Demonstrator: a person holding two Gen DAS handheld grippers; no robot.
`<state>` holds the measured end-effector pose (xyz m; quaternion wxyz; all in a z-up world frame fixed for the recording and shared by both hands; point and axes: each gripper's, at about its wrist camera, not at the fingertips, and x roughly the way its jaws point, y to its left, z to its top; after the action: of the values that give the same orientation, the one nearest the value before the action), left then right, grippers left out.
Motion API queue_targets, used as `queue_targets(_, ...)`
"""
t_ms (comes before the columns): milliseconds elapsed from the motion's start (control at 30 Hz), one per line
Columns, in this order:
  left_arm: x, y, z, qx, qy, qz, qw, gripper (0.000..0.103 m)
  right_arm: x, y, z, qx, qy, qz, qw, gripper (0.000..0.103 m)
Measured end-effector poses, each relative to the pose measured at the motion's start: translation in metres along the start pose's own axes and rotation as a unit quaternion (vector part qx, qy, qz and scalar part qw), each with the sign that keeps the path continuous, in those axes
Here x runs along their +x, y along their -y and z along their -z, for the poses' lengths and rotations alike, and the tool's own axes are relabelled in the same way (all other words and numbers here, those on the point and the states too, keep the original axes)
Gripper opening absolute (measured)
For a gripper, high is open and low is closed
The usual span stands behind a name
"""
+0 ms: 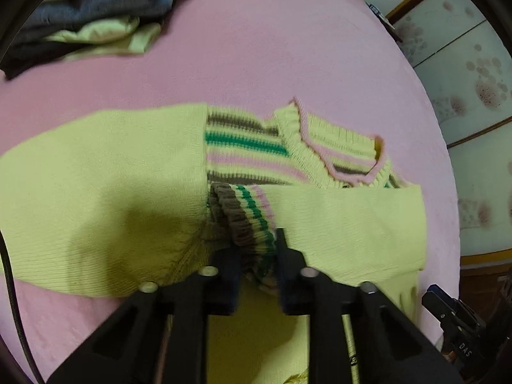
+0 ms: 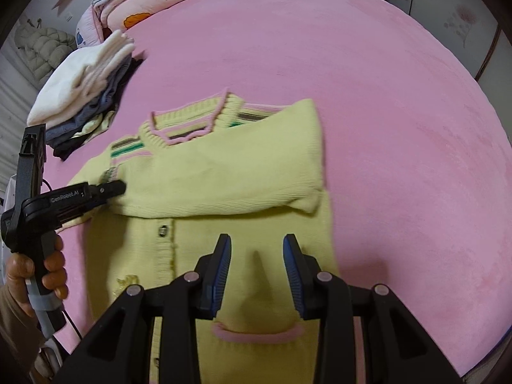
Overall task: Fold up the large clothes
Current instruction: 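Fold the held sleeve across the cardigan body with the right gripper, release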
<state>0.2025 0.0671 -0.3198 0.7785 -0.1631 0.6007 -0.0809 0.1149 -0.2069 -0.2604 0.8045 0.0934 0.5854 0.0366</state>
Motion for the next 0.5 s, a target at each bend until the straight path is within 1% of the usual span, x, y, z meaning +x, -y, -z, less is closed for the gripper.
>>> queue_targets(100,-0.019,0.018,0.000,0.029,0.041,-0.029,0.9983,0.013,0.001,0.007,-0.005,-0.006,0.009,0.009,1.000,0.034)
queue_targets(167,-0.025,0.023,-0.001,0.035,0.054,-0.034,0.9973,0.013,0.003,0.012,-0.008,-0.010,0.014,0.014,1.000,0.034)
queue_targets(200,-0.023,0.023,-0.001,0.036,0.054,-0.037,0.9972,0.013,0.006,0.013,-0.010,-0.013,0.015,0.016,1.000,0.034)
queue_targets(300,0.000,0.016,-0.007,0.021,0.020,-0.057,0.9980,0.016,0.018,0.013,-0.017,-0.029,0.019,0.029,0.999,0.034)
queue_targets(333,0.007,0.010,-0.010,0.014,0.015,-0.062,0.9979,0.020,0.021,0.011,-0.019,-0.035,0.023,0.032,0.999,0.034)
queue_targets(400,0.009,0.004,-0.008,0.006,0.015,-0.057,0.9982,0.021,0.031,0.009,-0.024,-0.051,0.030,0.045,0.997,0.034)
queue_targets(467,0.007,0.004,-0.009,0.003,0.016,-0.050,0.9986,0.025,0.048,0.010,-0.027,-0.061,0.003,0.080,0.995,0.034)
queue_targets(500,0.005,0.005,-0.009,0.002,0.014,-0.049,0.9987,0.030,0.055,0.012,-0.028,-0.056,-0.017,0.084,0.995,0.034)
